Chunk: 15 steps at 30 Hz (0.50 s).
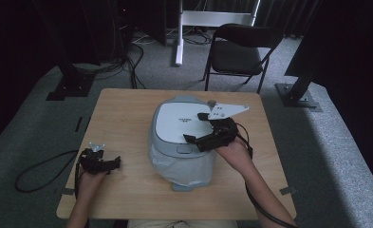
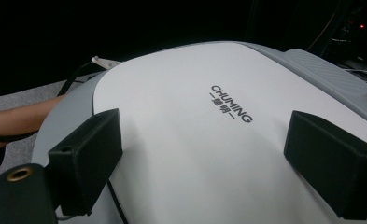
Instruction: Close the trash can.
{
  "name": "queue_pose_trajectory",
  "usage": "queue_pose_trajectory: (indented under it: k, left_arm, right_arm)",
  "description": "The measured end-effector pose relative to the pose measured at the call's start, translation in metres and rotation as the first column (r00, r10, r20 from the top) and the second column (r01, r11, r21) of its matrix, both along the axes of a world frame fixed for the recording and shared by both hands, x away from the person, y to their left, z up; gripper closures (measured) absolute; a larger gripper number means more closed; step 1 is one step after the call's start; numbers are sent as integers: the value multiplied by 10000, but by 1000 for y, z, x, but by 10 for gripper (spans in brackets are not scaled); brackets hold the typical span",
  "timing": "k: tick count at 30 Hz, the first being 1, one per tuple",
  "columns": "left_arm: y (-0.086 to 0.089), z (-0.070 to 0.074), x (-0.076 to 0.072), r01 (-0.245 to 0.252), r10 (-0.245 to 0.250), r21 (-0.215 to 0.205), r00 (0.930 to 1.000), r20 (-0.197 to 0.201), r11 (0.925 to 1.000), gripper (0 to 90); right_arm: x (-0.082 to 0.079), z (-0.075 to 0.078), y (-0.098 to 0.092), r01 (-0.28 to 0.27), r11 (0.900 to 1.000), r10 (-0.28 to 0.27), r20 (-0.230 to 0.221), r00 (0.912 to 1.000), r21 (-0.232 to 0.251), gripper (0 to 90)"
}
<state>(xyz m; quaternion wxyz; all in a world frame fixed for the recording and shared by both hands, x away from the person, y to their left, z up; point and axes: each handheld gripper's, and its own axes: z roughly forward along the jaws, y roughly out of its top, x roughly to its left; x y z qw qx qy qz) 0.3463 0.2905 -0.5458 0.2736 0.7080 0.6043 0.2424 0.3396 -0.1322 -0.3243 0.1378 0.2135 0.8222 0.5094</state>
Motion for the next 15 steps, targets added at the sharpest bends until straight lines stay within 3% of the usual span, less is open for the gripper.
queue_pose_trajectory:
  k: [2,3,9,15]
  left_arm:
    - [0,0,0,-3,3,2,10000,5,10000,0]
    - [0,0,0,-3,3,2,10000,5,10000,0]
    - [0,0,0,0,0,-1,10000,2,10000,0]
    - [0,0,0,-2,2,-3,10000,3,10000,0]
  right_arm:
    - [-1,0,1,74,10000,-75,-29,10000,-55,108]
    - [-1,0,2,165,9991,-160,119,9998,-390,104]
    - [-2,-2,1,201,9996,-196,237,9995,-198,103]
    - [-7,-6,-2,359,9993,-366,686,9970,114,103]
